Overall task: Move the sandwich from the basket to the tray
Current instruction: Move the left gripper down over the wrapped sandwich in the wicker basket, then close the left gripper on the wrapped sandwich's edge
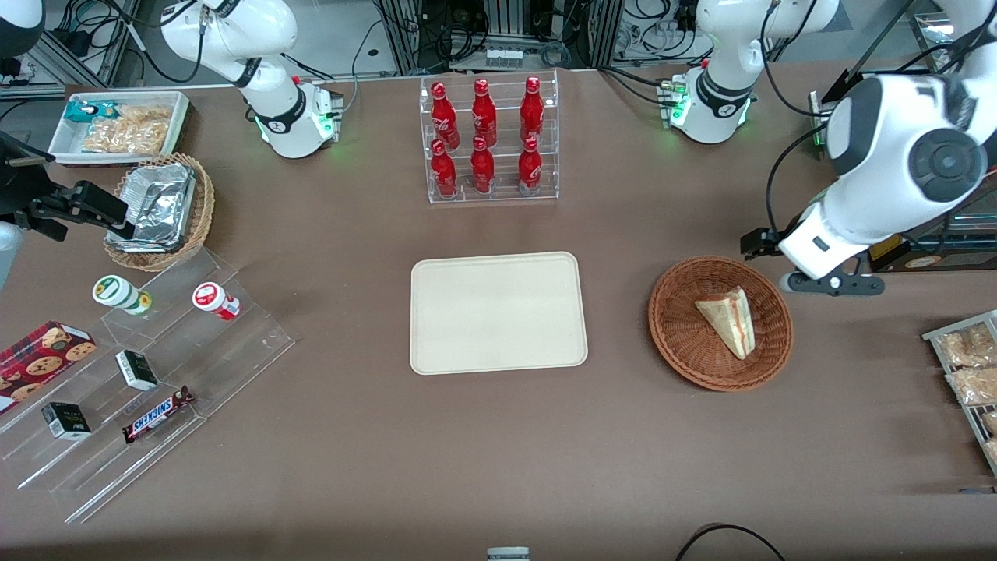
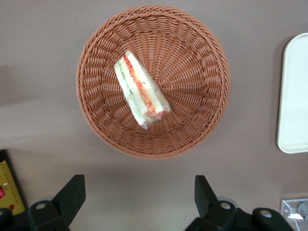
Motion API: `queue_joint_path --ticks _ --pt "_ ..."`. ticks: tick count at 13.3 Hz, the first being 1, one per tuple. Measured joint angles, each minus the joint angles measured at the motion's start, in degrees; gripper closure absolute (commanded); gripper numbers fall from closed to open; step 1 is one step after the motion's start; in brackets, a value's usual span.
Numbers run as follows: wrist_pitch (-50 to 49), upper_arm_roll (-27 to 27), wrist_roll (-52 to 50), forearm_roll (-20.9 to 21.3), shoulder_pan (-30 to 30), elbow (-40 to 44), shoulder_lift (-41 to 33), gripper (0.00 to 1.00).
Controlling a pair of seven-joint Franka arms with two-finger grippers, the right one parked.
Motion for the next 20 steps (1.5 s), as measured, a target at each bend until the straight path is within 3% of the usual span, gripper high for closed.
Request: queue_joint_path --ticks 10,20 --pt "15.59 0.09 -4.21 0.07 0.05 -12.33 0.23 0.0" --pt "28.74 0.22 -35.43 0.05 0.15 -16.58 4.13 0.0"
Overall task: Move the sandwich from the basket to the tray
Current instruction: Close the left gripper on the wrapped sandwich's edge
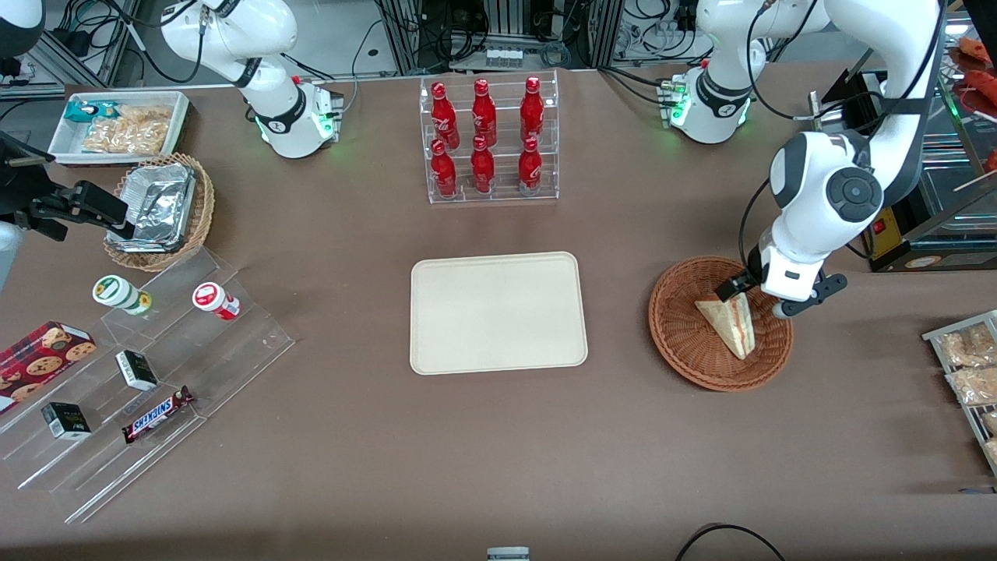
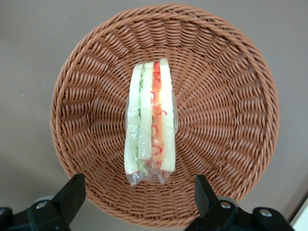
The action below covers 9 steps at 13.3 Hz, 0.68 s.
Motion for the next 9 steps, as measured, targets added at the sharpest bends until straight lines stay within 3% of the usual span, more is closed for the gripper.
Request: queue_joint_path --ticks 9 --pt "1.31 0.28 -4.24 -0.27 0.09 3.45 7.05 0.0"
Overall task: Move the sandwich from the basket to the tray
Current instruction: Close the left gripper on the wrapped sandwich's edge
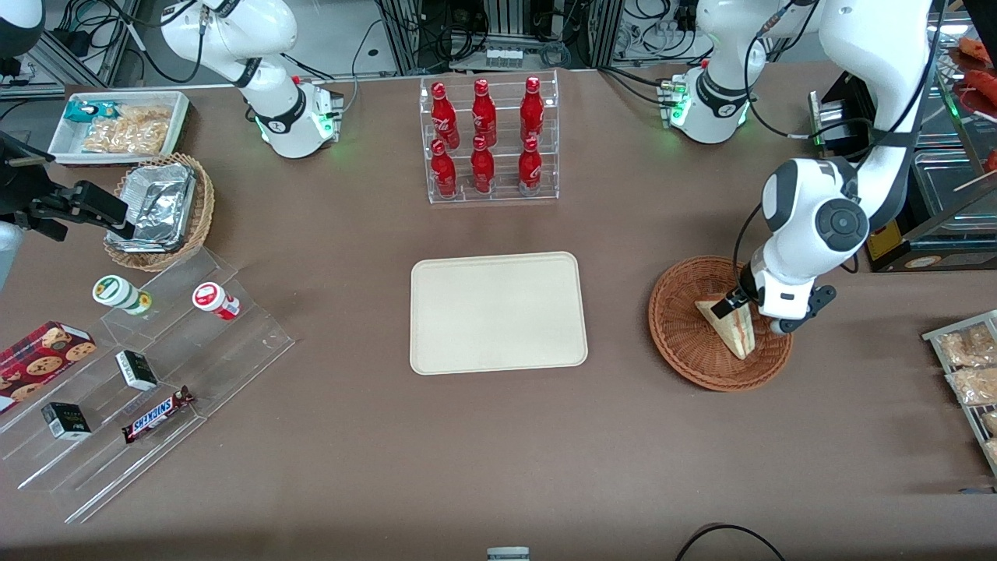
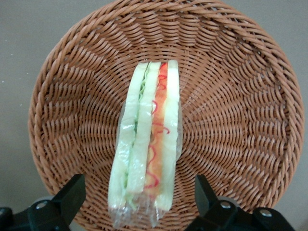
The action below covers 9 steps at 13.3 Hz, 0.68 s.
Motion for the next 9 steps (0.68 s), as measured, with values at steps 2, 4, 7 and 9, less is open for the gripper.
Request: queue_joint_path --ticks 2,4,7,9 --pt "0.01 0.0 -1.46 -0.01 0.0 1.43 1.66 0.01" --pt "0.32 0.01 -1.94 -0.01 0.0 1.99 2.85 0.05" --pt "1.23 0.01 -2.15 -0.01 0.0 2.06 4.28 0.44" --pt "1.23 0.01 -2.17 -0.01 0.0 2.06 4.68 0.85"
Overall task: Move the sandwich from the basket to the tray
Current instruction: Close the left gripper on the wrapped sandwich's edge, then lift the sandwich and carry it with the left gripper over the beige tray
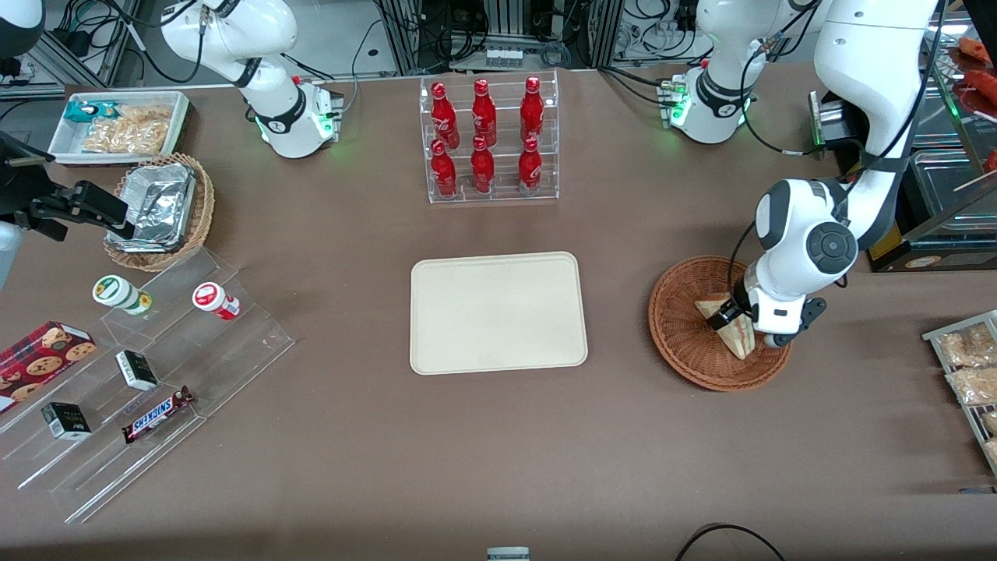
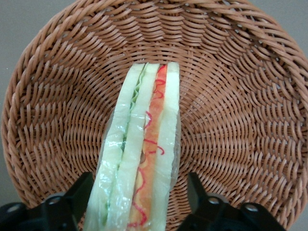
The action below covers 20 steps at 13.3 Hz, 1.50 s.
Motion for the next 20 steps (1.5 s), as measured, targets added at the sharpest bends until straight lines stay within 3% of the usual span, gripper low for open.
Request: queue_joint_path --ticks 7,12,16,20 --pt "-4.43 -0.96 3.62 0.17 -0.23 2.16 -1.75 0.94" --pt "-18.4 -9.15 5.89 0.32 -1.62 10.94 -3.18 0.94" --pt "-19.26 -10.3 6.04 0.65 -9.5 16.9 1.14 0.98" --pt "-19.15 -10.4 -1.08 1.08 -18.18 24.05 8.14 1.0"
